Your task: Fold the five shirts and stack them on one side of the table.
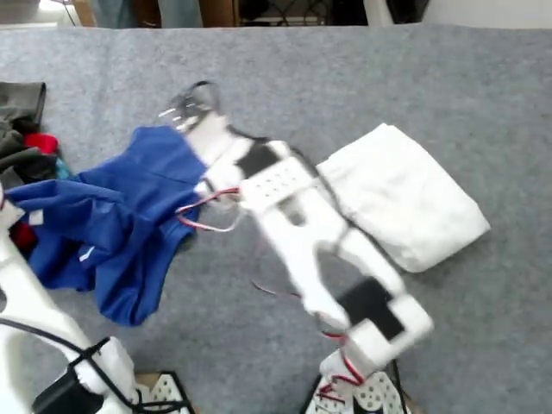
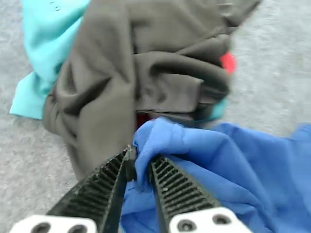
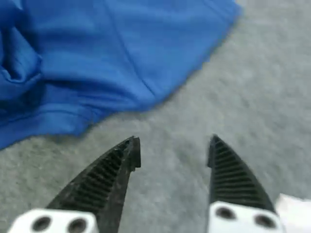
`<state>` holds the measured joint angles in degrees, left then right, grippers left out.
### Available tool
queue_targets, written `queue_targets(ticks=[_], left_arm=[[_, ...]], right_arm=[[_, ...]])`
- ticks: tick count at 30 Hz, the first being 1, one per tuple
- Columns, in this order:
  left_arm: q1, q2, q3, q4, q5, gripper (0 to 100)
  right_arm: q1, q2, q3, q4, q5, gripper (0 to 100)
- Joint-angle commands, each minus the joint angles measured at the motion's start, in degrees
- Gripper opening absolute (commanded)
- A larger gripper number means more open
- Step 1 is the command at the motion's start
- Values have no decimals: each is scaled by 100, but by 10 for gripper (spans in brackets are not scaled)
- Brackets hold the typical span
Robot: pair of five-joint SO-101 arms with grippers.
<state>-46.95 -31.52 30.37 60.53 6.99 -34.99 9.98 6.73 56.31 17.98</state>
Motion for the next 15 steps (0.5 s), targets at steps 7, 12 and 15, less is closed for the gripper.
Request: queue_targets(ticks=[7,12,15], left_arm=[[-338,-88,462,-774,-70,28],[-338,-88,567,-782,-70,28],[-338,-88,558,-782,-70,28]], right_arm=[[-730,1499,-1613,-26,-1266,245],[-932,2141,-2246,-26,-1538,240],[-932,2791,-2475,35,-1758,210]])
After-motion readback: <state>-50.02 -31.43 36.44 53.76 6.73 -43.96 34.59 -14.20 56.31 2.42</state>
